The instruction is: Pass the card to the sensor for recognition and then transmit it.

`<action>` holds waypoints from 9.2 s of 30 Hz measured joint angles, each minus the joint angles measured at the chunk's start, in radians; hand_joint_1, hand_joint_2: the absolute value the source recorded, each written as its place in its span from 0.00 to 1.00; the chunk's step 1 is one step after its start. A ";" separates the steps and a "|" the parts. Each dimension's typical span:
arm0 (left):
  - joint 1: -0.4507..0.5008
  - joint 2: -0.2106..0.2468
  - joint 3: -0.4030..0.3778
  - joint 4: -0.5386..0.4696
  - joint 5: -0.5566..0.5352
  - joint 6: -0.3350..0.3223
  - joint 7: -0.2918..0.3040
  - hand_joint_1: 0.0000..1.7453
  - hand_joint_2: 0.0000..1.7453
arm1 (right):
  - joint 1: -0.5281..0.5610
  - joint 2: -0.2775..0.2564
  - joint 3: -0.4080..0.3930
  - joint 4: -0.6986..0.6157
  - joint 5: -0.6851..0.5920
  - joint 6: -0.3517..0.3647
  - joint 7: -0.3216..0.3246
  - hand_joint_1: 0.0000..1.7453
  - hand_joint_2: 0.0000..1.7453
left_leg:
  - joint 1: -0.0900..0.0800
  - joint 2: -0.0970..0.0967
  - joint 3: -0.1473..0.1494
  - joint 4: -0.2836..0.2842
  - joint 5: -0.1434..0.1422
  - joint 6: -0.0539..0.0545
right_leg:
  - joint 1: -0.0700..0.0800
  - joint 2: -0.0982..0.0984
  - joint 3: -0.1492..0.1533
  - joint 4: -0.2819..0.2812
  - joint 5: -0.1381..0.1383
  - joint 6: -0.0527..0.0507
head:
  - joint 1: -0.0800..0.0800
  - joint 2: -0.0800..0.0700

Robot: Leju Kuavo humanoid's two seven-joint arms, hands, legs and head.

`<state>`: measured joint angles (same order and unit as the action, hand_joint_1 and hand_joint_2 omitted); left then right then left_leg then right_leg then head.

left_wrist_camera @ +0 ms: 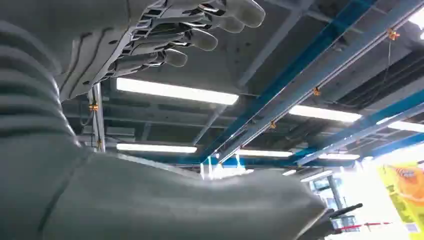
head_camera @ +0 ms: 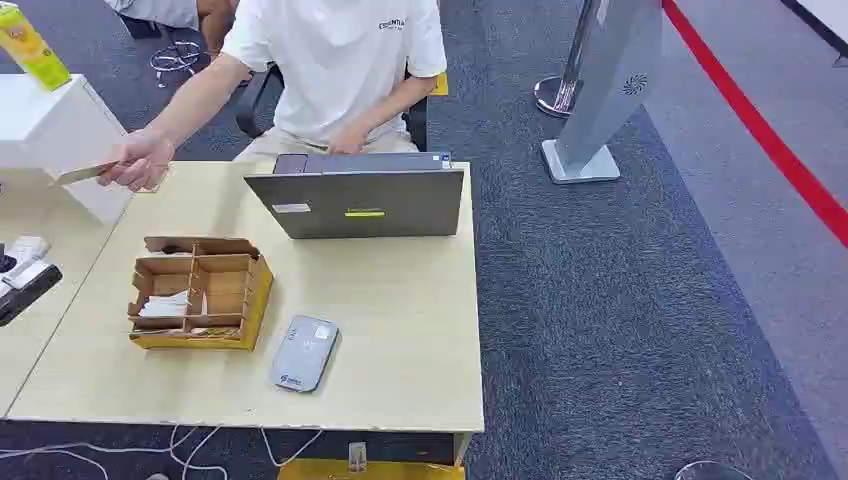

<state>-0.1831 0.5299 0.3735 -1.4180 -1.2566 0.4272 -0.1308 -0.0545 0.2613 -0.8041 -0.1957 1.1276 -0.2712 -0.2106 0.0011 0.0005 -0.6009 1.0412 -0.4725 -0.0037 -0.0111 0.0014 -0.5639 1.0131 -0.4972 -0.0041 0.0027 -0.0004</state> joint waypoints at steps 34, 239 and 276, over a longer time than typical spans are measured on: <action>-0.220 -0.084 -0.167 0.366 -0.186 0.068 0.107 0.00 1.00 | -0.008 0.003 0.000 0.004 0.020 -0.001 0.015 0.00 0.00 | 0.000 0.001 0.000 0.000 0.000 0.000 | 0.000 0.002 -0.001 0.000 0.001 -0.001 | 0.000 0.000; 0.437 -0.188 -0.681 -0.534 -0.223 -0.295 0.348 0.00 1.00 | -0.013 0.031 -0.207 0.008 -0.024 -0.052 0.043 0.00 0.00 | 0.001 0.000 -0.004 0.000 0.000 -0.001 | 0.001 0.000 -0.002 0.001 0.001 -0.003 | 0.000 0.000; 0.283 -0.311 -0.535 -0.259 -0.245 -0.335 0.340 0.00 1.00 | -0.015 -0.021 -0.187 0.008 0.034 0.069 0.051 0.00 0.00 | 0.000 0.000 -0.004 0.001 0.001 -0.001 | 0.001 0.000 -0.002 0.001 0.002 -0.003 | 0.000 0.000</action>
<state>0.1002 0.2190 -0.1614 -1.6767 -1.5015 0.0919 0.2090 -0.0690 0.2403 -0.9911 -0.1881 1.1616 -0.2026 -0.1598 0.0016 0.0009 -0.6052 1.0421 -0.4719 -0.0047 -0.0097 0.0013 -0.5661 1.0138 -0.4949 -0.0070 0.0023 -0.0004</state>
